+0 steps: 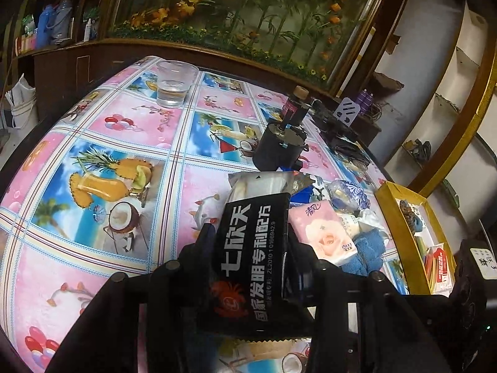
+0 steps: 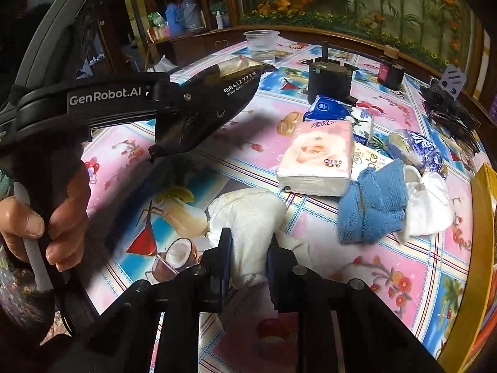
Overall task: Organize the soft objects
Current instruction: 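Grasp the black packet with white text with the left tool while the right tool grasps a white cloth, then carry the black packet and white cloth over the yellow-rimmed box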
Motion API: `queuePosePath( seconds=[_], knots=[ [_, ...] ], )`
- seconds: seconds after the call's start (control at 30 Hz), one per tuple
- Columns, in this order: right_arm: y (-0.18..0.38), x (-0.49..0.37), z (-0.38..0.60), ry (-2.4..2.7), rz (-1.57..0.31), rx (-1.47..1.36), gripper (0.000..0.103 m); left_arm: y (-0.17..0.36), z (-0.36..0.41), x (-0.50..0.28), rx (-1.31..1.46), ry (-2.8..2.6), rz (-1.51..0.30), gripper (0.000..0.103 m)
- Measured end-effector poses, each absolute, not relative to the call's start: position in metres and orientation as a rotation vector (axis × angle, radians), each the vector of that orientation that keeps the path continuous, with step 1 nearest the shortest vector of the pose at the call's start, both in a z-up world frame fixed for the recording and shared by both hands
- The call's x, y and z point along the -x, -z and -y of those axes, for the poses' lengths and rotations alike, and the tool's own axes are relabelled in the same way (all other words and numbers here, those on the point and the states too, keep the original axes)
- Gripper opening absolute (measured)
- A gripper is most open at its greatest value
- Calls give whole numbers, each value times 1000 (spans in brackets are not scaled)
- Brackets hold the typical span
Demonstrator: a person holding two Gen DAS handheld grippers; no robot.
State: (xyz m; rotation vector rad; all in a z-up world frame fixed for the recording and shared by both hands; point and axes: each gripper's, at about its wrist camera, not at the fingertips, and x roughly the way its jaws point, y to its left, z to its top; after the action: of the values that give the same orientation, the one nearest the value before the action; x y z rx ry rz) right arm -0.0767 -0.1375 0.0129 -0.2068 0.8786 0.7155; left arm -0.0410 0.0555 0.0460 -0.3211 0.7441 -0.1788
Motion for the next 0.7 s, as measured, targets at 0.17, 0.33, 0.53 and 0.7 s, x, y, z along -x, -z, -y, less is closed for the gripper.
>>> queuePosePath(
  seconds=[0.17, 0.33, 0.53, 0.7],
  knots=[
    [-30, 80, 166, -750, -778, 32, 19, -48, -52, 43, 310, 181, -730, 42],
    [-40, 68, 207, -677, -707, -152, 19, -51, -44, 46, 324, 191, -713, 42],
    [-40, 60, 236, -606, -686, -272, 19, -55, -12, 50, 301, 235, -685, 42],
    [-43, 65, 238, -601, -680, -270, 19, -58, 19, 54, 220, 270, -667, 42]
  ],
)
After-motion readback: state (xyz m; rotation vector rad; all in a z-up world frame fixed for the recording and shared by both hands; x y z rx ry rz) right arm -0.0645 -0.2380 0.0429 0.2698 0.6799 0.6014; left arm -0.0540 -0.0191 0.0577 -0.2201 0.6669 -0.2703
